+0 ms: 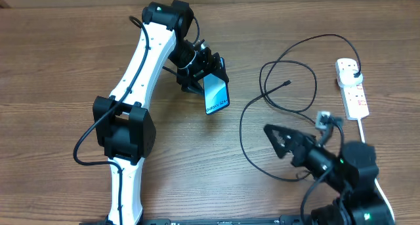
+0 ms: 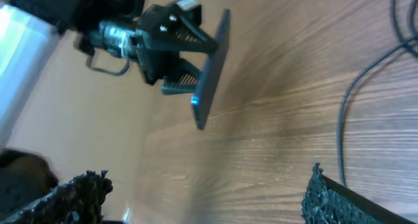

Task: Plug charger to phone and switch on socket
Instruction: 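Move the right gripper to the phone's lower edge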

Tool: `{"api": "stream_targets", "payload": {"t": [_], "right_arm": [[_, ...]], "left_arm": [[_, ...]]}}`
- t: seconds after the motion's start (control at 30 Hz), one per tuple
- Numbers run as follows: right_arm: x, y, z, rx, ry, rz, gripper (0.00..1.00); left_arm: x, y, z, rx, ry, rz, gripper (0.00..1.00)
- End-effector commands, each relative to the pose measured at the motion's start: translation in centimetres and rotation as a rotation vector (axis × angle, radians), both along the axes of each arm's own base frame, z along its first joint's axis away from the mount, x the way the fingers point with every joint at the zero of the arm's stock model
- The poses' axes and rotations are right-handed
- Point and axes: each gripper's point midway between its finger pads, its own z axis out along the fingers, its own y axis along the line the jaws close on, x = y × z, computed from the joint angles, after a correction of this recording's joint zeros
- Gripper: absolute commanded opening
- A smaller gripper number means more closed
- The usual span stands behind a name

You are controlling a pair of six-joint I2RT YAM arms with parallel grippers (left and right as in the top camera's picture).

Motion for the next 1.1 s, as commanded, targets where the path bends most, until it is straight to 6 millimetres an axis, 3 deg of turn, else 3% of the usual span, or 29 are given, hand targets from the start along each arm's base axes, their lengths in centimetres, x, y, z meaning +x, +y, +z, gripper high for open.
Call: {"api": "stream_targets", "payload": {"t": [0.0,0.13,0.3,0.6,0.8,0.9,1.07], "right_arm": [[2.4,1.2,0.3,-0.158,-0.007,-0.057,0.99],[3.5,3.3,-1.4,-0.216,0.042,-0.161,1.00],[4.7,6.2,-1.8,-0.227,-0.014,-0.301,1.00],[7.4,11.3,-4.4,-0.208,-0.055,-0.303,1.00],[9.0,13.3,-5.0,-0.149,-0.088,-0.311,0.83],[9.8,13.3,-5.7,-0.153,-0.100,-0.350,0.79],[10.8,13.8,-5.7,-0.110,-0.130,-0.379,0.64]], "left_arm": [[0.2,-1.0,1.3,-0.060,-0.025,-0.012,0.56],[0.2,-1.0,1.3,-0.060,-0.025,-0.012,0.56],[0.2,-1.0,1.3,-0.060,-0.025,-0.012,0.56],[0.2,-1.0,1.3,-0.060,-0.025,-0.012,0.56],[0.2,-1.0,1.3,-0.060,-0.024,-0.012,0.56],[0.1,-1.0,1.3,-0.059,-0.021,-0.012,0.56],[0.1,-1.0,1.3,-0.058,-0.019,-0.012,0.56]]}}
